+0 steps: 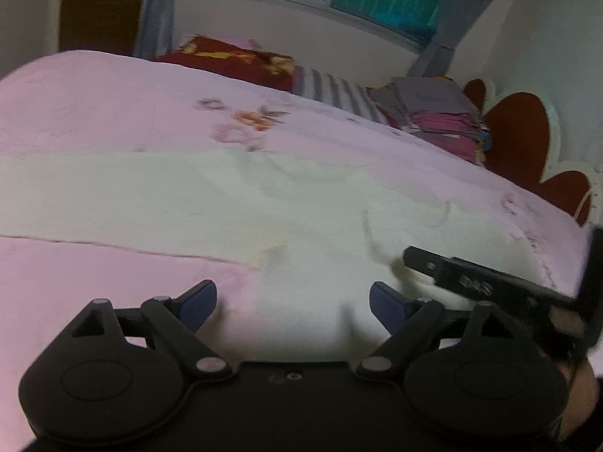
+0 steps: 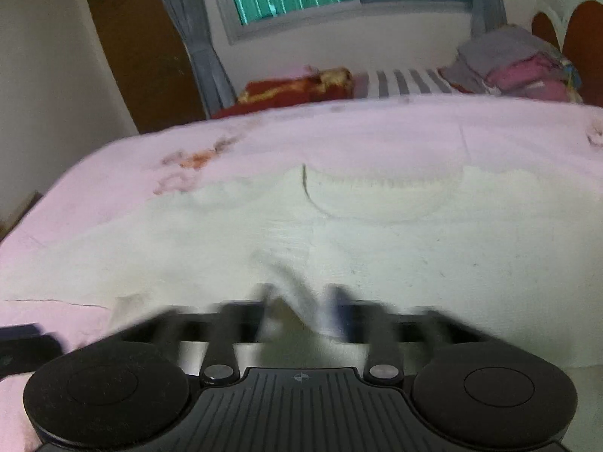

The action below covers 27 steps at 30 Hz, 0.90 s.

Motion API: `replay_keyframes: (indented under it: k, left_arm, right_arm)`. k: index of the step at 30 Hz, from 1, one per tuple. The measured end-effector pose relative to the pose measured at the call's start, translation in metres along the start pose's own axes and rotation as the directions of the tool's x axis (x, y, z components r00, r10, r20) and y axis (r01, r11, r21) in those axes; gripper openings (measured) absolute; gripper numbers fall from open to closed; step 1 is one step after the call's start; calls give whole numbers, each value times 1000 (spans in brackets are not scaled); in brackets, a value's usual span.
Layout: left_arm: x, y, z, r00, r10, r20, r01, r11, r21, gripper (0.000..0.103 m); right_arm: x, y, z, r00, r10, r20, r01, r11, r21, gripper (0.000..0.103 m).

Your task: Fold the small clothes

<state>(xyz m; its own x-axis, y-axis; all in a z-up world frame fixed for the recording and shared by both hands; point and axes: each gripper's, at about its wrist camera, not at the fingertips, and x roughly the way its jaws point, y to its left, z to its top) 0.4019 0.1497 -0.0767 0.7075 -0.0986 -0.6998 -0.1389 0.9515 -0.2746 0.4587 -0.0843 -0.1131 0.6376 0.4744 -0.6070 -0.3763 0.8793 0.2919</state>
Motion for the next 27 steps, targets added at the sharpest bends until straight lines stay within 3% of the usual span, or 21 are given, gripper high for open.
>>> replay_keyframes:
  k: [1, 3, 4, 6, 11, 13, 14, 15, 19, 27]
  left_arm:
    - [7, -6, 3, 999, -40, -7, 40, 999, -6, 81]
    - [23, -18, 7, 993, -116, -29, 116, 993, -17, 68]
    - [34, -24, 8, 989, -142, -45, 141, 990, -28, 67]
    - [57, -35, 13, 980, -185, -77, 181, 982, -60, 60]
    - [109, -46, 18, 965, -237, -115, 216, 961, -171, 50]
    - [122, -52, 22, 963, -247, -107, 226, 958, -178, 36]
    - [129, -55, 25, 963, -247, -109, 228, 960, -161, 11]
    - [132, -56, 26, 960, -254, -118, 234, 960, -156, 3]
    - [117, -49, 35, 963, -263, -55, 255, 958, -131, 3]
    - [97, -3, 43, 985, -169, -27, 164, 977, -137, 3]
  right_arm:
    - [-9, -3, -1, 999, -24, 37, 24, 1000, -5, 76]
    - [-25, -19, -4, 999, -30, 46, 29, 999, 22, 73]
    - [-33, -26, -6, 998, -30, 46, 27, 998, 58, 56]
    - [-48, -49, -12, 999, -46, 28, 42, 991, 128, 36]
    - [-89, -91, -25, 996, -87, 0, 85, 974, 211, 34]
    - [-102, -107, -30, 996, -92, -9, 92, 968, 234, 34]
    - [-109, -112, -32, 995, -104, -10, 103, 965, 240, 33]
    - [-110, -117, -33, 992, -122, -8, 121, 961, 247, 33]
    - [-115, -135, -34, 982, -187, -6, 181, 939, 291, 30]
    - [-112, -145, -31, 976, -218, -3, 209, 933, 293, 29]
